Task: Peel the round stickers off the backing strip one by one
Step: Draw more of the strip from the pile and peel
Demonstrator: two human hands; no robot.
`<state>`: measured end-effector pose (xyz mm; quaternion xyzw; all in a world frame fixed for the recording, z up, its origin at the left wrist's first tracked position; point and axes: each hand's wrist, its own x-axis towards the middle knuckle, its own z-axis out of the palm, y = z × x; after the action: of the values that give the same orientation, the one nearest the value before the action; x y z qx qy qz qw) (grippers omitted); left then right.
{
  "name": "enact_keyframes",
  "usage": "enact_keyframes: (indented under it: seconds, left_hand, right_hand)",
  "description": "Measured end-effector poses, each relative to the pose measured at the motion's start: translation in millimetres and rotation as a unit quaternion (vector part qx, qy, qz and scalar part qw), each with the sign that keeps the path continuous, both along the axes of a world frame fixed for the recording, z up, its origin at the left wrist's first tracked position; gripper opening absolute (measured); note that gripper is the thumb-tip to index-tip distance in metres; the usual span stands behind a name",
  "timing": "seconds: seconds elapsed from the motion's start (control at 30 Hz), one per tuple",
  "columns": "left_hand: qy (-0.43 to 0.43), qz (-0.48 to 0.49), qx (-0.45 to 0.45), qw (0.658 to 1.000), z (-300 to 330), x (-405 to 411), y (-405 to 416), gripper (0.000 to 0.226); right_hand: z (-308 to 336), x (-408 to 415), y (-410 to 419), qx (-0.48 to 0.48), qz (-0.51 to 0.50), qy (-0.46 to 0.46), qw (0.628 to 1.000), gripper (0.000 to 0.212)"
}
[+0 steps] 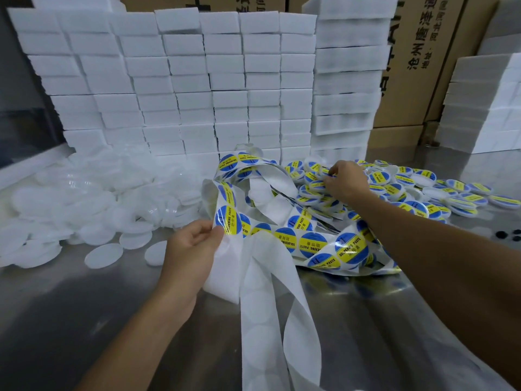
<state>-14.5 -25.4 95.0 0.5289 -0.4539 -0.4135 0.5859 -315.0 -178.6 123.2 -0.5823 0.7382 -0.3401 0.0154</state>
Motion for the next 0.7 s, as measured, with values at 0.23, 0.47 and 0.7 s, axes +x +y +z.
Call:
enact_keyframes:
  seconds: [0.23,0.47,0.7]
  left_hand:
    - [0.004,0.013,-0.01,1.0,0,-2,-2,0.022]
    - [-0.006,0.015,-0.024,1.0,3,-5,2,0.032]
    - [0.018,-0.025,-0.065,0.997,5,-9,8,0.02]
  right_hand:
    - [5,7,1,0.074,0.039,0.007,0.996,0.045]
    - [17,69,63,-0.136,0.142,-0.056,0.979,0.028]
    - [-2,135,140,-0.257,0.336,-0.063,0.904,0.007]
